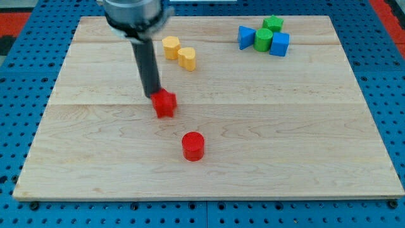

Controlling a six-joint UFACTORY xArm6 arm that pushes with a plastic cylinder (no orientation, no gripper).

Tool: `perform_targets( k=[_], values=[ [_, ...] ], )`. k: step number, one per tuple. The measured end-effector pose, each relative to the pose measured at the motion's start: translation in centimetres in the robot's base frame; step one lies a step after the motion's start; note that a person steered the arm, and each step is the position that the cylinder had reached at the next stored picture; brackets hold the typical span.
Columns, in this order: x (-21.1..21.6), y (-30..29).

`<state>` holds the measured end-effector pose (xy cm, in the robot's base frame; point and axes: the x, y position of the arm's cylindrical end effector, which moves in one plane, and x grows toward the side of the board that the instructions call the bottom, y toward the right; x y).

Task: Move the yellow heart to bottom center

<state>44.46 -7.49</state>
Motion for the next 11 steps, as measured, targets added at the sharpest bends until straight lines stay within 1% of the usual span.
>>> perform_targets(
  k=[1, 2, 3, 4, 5, 8, 9, 10, 11],
  values=[
    [4.4, 4.7],
    [3.0, 4.1],
    [-0.2, 4.1],
    [-2.5, 4.1],
    [-3.7, 4.1],
    [-3.7, 4.0],
    [-3.7, 9.3],
    [-3.3, 17.2],
    [-7.4, 19.8]
  ],
)
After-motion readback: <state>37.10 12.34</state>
